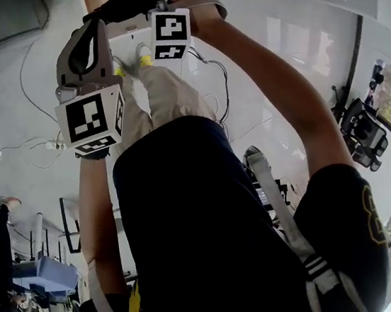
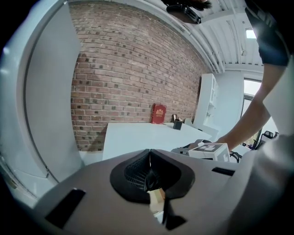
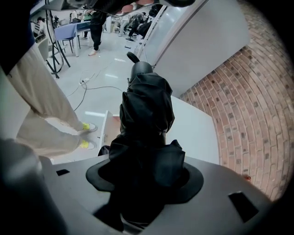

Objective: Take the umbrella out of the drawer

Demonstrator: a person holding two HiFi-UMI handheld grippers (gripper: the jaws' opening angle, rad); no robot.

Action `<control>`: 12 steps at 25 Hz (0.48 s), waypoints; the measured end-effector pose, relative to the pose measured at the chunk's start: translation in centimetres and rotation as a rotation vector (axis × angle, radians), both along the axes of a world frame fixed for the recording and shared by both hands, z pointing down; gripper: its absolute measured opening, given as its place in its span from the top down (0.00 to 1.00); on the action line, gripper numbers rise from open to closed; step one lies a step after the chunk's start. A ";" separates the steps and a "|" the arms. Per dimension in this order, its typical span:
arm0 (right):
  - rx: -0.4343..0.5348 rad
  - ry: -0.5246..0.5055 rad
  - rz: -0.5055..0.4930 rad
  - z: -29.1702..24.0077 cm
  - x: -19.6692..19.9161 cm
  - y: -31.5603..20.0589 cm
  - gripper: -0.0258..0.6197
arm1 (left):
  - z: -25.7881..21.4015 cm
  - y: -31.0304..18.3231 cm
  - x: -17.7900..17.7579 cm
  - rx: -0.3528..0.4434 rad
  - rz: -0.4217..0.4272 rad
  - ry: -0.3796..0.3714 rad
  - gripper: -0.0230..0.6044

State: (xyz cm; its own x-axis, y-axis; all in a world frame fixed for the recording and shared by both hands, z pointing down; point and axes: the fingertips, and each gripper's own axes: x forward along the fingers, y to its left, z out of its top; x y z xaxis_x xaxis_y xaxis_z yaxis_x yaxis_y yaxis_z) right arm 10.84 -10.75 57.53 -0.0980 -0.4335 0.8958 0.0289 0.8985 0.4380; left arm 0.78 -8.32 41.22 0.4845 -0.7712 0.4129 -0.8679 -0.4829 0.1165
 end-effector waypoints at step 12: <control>0.047 -0.065 0.150 -5.6 0.4 -0.9 0.54 | -4.3 -1.8 -2.0 0.053 -0.031 0.001 0.93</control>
